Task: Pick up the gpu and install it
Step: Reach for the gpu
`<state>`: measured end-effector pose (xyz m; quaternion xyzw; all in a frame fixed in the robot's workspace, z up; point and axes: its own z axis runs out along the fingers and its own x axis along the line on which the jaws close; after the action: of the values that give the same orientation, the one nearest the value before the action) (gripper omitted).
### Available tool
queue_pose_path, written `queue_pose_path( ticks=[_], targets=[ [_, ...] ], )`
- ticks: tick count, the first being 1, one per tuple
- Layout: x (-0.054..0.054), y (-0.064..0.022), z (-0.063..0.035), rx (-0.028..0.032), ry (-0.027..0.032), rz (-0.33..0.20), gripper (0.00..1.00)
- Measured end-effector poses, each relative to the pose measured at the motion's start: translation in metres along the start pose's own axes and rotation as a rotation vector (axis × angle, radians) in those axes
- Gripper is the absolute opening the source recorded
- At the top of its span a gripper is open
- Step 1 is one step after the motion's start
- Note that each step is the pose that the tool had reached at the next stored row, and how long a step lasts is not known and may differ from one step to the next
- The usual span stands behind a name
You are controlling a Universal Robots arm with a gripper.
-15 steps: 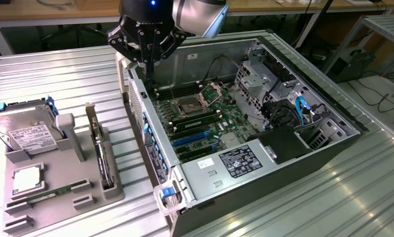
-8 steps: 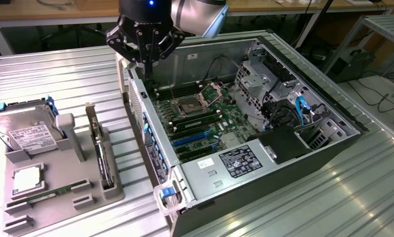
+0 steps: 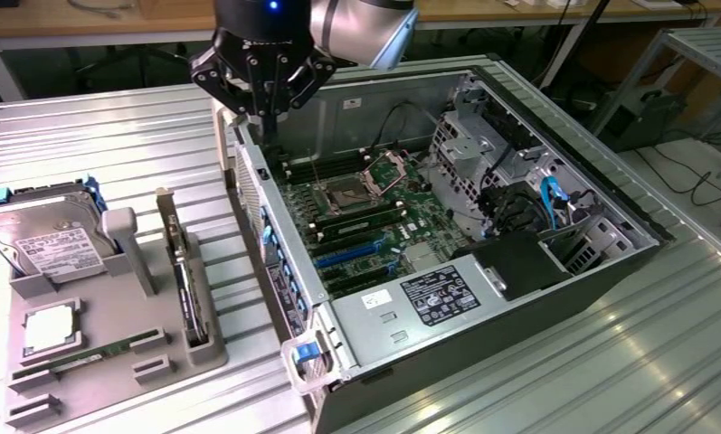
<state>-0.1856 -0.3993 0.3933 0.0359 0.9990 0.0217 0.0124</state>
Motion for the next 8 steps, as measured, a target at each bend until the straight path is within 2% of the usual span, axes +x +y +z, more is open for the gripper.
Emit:
queue_pose_path(
  ticks=[8],
  targets=[
    [0.0026, -0.0002, -0.0001, 0.0, 0.0001, 0.0, 0.11]
  ],
)
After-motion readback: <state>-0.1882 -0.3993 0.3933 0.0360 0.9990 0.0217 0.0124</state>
